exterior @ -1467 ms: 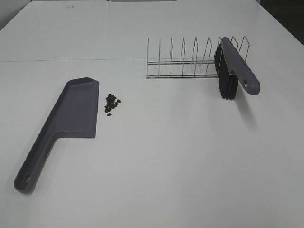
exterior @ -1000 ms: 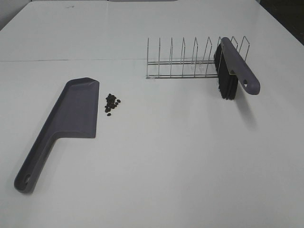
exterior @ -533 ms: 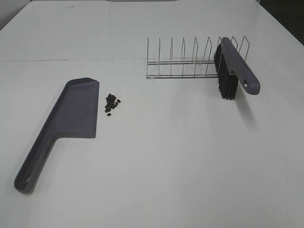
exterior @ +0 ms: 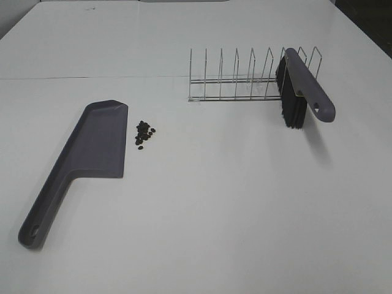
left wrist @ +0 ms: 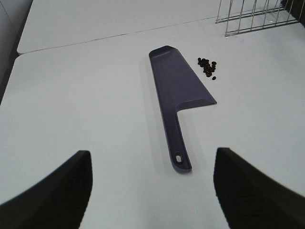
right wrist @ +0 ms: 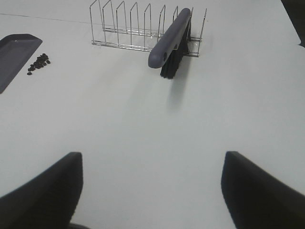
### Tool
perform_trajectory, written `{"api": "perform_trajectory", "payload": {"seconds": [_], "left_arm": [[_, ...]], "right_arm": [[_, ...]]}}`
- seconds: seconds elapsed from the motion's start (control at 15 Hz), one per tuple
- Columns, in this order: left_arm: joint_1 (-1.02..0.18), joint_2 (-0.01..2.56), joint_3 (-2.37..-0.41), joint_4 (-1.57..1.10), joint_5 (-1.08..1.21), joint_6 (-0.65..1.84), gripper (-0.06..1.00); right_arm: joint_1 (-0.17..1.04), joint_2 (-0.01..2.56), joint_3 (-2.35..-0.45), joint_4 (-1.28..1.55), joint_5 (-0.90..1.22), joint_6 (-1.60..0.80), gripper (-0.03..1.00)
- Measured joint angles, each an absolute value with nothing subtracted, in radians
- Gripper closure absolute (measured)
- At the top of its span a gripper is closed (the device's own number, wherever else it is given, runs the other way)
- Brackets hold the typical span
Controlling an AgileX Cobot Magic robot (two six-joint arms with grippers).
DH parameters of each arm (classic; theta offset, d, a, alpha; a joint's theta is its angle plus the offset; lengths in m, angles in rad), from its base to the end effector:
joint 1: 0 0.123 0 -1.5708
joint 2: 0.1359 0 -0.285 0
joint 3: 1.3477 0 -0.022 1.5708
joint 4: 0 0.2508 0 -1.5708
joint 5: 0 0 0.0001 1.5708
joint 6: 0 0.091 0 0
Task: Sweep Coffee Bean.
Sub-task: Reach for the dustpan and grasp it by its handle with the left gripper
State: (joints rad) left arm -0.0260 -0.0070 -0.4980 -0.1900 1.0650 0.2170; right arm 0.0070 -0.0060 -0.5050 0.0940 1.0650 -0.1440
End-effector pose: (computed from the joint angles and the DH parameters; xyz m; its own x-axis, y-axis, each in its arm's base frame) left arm -0.0070 -0.0149 0.2775 -0.4234 0.1331 -0.8961 0.2274 0.9731 0.0371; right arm -0.0068 0.0074 0.2786 -0.4383 -0.1009 -0.8931 -0.1240 0.9910 -0.0511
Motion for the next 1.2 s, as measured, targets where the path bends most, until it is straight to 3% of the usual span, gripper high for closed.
{"api": "perform_trajectory", "payload": {"seconds": [1.2], "left_arm": [[-0.026, -0.007, -0.498, -0.190, 1.065, 0.217, 0.28]], "right_arm": [[0.007, -0.006, -0.505, 0.094, 1.065, -0.144, 0.21]]}}
